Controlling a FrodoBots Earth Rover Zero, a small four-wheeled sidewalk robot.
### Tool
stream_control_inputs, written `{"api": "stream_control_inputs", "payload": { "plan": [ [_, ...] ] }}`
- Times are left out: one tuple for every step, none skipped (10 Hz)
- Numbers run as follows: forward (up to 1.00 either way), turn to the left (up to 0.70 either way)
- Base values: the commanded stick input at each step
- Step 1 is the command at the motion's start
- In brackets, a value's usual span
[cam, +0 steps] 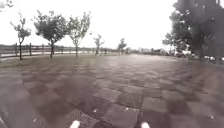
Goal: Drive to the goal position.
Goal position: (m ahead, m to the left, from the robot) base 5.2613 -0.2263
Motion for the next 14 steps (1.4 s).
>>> {"api": "stream_control_inputs", "payload": {
  "plan": [
    [0.70, 0.00],
    [0.70, 0.00],
    [0.70, 0.00],
    [0.70, 0.00],
    [0.70, 0.00],
    [0.70, 0.00],
    [0.70, 0.00],
    [0.70, 0.00],
    [0.70, 0.00],
    [0.70, -0.21],
    [0.70, -0.35],
    [0.70, -0.24],
    [0.70, -0.07],
    [0.70, 0.00]
  ]
}}
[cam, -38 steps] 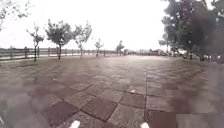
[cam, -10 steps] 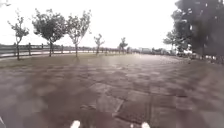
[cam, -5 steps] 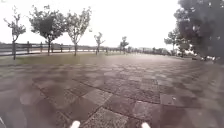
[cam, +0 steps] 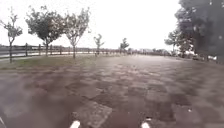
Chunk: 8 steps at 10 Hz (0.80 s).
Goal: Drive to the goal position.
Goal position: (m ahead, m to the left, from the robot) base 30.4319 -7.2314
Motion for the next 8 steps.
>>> {"api": "stream_control_inputs", "payload": {
  "plan": [
    [0.70, 0.00],
    [0.70, 0.00],
    [0.70, 0.00],
    [0.70, 0.00],
    [0.70, 0.00],
    [0.70, 0.00],
    [0.70, 0.00],
    [0.70, 0.00]
  ]
}}
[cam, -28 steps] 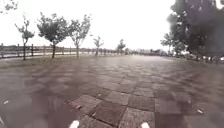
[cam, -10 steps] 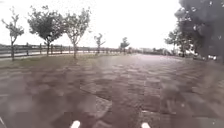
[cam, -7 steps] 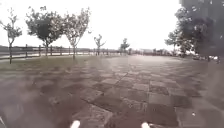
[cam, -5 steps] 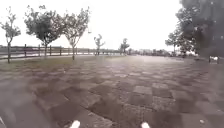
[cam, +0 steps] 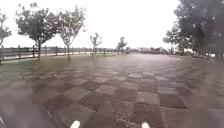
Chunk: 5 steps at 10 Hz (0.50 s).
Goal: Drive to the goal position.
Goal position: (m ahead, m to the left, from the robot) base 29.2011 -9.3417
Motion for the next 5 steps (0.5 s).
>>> {"api": "stream_control_inputs", "payload": {
  "plan": [
    [0.70, 0.00],
    [0.70, 0.00],
    [0.70, 0.00],
    [0.70, 0.00],
    [0.70, 0.00]
  ]
}}
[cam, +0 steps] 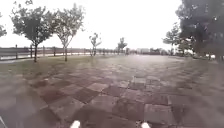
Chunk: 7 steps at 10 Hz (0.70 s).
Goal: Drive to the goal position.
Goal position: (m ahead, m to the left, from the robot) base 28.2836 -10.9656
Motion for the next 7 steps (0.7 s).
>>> {"api": "stream_control_inputs", "payload": {
  "plan": [
    [0.70, 0.00],
    [0.70, 0.00],
    [0.70, 0.00],
    [0.70, 0.00],
    [0.70, 0.00],
    [0.70, 0.00],
    [0.70, 0.00]
  ]
}}
